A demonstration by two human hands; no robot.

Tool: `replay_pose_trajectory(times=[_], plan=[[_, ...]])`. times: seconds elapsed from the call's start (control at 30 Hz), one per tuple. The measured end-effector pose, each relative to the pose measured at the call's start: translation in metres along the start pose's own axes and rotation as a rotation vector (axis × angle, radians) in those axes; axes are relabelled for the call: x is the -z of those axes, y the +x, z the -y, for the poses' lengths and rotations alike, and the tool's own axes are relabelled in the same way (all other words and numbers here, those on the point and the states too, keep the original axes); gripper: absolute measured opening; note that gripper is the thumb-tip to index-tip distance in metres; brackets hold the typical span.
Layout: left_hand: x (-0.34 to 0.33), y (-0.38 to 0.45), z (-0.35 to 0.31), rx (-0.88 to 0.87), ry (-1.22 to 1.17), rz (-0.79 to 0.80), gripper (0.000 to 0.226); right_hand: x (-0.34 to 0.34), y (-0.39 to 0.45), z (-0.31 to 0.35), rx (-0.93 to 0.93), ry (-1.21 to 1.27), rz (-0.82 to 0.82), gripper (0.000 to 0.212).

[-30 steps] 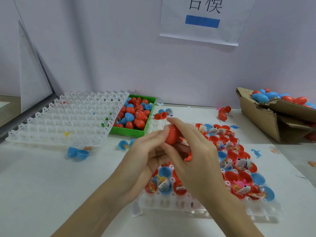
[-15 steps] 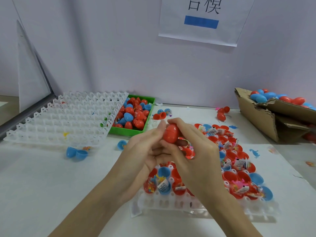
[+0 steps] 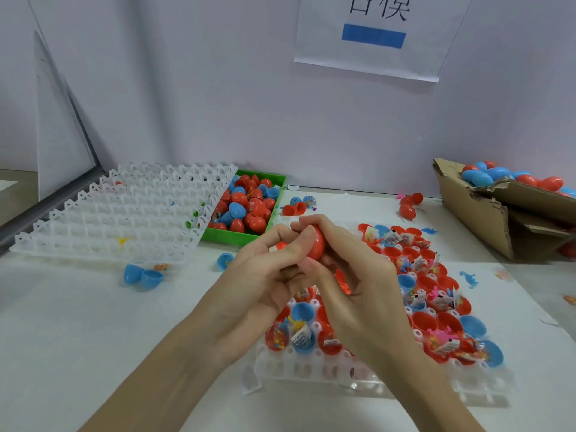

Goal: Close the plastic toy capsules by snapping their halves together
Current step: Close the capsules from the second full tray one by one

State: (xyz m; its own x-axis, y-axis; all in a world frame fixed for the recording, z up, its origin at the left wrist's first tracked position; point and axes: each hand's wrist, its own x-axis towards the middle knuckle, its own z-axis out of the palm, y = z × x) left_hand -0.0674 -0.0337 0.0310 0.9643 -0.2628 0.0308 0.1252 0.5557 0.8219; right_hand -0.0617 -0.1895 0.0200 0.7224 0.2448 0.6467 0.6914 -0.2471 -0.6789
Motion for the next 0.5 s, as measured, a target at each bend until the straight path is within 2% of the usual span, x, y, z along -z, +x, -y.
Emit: replay_pose_trajectory(times=[0.13, 0.33, 0.5], plan=[[-0.003, -0.004, 0.004, -0.053, 0.024, -0.023, 0.032, 0.003, -0.001, 0.001, 0.052, -0.03, -0.015, 0.039], [-0.005, -0.003, 0.007, -0.065, 0.05, -0.078, 0.028, -0.004, -0.002, 0.0, 0.152, -0.174, -0.073, 0.039], [-0.005, 0.003, 0.008, -0.023, 0.06, -0.128, 0.04, -0.006, 0.0, -0.004, 0.117, -0.227, -0.073, 0.041]])
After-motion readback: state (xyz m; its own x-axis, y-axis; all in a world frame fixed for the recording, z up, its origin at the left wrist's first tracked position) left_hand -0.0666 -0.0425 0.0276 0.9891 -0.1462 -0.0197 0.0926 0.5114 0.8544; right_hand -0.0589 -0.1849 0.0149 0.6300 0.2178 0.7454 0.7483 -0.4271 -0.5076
